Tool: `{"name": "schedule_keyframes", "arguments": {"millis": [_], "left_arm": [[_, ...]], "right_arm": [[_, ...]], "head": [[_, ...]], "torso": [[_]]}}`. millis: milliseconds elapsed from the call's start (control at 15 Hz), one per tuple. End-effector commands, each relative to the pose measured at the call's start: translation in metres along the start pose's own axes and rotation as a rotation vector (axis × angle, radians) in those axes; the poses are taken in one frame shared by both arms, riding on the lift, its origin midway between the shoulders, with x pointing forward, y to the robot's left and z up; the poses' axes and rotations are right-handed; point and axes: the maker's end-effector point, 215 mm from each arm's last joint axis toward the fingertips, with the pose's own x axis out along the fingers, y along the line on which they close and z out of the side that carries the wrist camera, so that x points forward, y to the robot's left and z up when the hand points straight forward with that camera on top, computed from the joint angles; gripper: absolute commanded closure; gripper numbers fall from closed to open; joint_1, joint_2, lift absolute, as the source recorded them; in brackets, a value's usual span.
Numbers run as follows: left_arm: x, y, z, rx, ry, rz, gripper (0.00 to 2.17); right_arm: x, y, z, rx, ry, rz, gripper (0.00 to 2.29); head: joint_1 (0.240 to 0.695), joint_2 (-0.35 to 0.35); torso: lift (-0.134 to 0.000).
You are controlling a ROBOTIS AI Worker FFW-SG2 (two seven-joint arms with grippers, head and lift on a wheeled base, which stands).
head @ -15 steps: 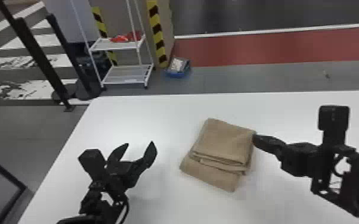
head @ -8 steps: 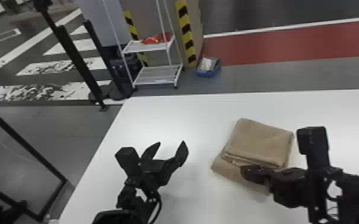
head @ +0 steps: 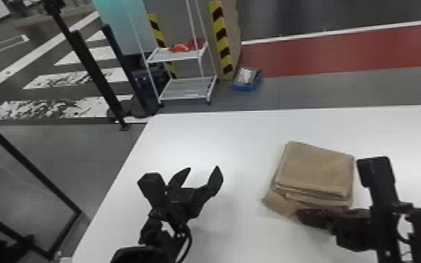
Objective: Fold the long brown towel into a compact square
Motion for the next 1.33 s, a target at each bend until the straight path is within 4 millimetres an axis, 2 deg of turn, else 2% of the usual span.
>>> {"name": "schedule_keyframes", "arguments": {"millis": [0, 200, 333, 467, 667, 733, 800, 1000, 1267], "left_arm": [[0.000, 0.000, 0.000, 0.000, 0.000, -0.001, 0.08], [0.002, -0.003, 0.000, 0.001, 0.000, -0.004, 0.08], [0.002, -0.005, 0.000, 0.004, 0.001, -0.008, 0.08], [0.003, -0.006, 0.001, 0.004, -0.001, -0.010, 0.08], [0.003, -0.005, 0.002, 0.006, -0.001, -0.009, 0.08], [0.003, -0.005, 0.002, 0.007, -0.003, -0.009, 0.08], [0.003, -0.006, 0.002, 0.009, -0.002, -0.012, 0.08], [0.004, -0.009, 0.001, 0.007, -0.001, -0.017, 0.08], [0.002, -0.005, 0.000, 0.005, 0.002, -0.009, 0.08]], "right_arm": [[-0.019, -0.009, -0.001, 0.038, -0.001, -0.019, 2.02], [-0.035, -0.015, -0.002, 0.069, -0.003, -0.017, 2.02], [-0.048, -0.009, 0.020, 0.070, -0.075, 0.021, 2.02], [-0.067, -0.019, 0.035, 0.082, -0.126, 0.006, 2.02], [-0.101, -0.066, 0.057, 0.146, -0.208, -0.070, 2.02], [-0.115, -0.086, 0.073, 0.150, -0.243, -0.114, 2.02], [-0.121, -0.103, 0.081, 0.159, -0.257, -0.150, 2.02], [-0.103, -0.136, 0.085, 0.200, -0.225, -0.190, 2.02], [-0.060, -0.141, 0.092, 0.151, -0.170, -0.215, 2.02]], "head": [[0.695, 0.332], [0.695, 0.315], [0.695, 0.300], [0.695, 0.294], [0.695, 0.253], [0.695, 0.234], [0.695, 0.217], [0.695, 0.150], [0.695, 0.134]], "torso": [[-0.126], [-0.126], [-0.126], [-0.126], [-0.126], [-0.126], [-0.126], [-0.126], [-0.126]]}}
